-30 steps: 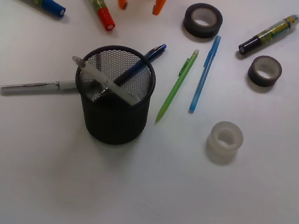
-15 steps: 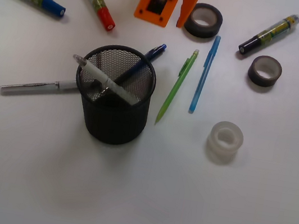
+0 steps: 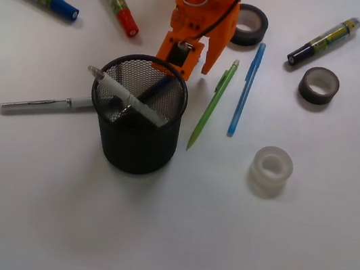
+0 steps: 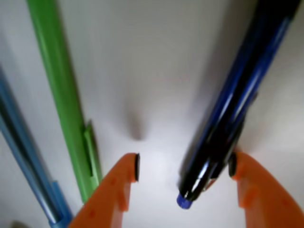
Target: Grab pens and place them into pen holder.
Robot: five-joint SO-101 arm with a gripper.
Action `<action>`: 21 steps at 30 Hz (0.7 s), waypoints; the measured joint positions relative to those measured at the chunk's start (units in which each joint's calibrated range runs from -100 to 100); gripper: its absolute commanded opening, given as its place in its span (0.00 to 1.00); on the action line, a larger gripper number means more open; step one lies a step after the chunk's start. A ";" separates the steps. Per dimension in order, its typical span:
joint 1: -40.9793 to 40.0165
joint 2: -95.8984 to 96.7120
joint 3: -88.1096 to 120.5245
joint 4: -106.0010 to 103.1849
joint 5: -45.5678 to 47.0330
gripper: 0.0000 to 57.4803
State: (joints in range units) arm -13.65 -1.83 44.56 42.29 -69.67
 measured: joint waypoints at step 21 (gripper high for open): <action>5.55 3.40 0.72 -7.00 5.57 0.01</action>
State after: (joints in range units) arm -8.10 1.57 45.28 35.29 -64.10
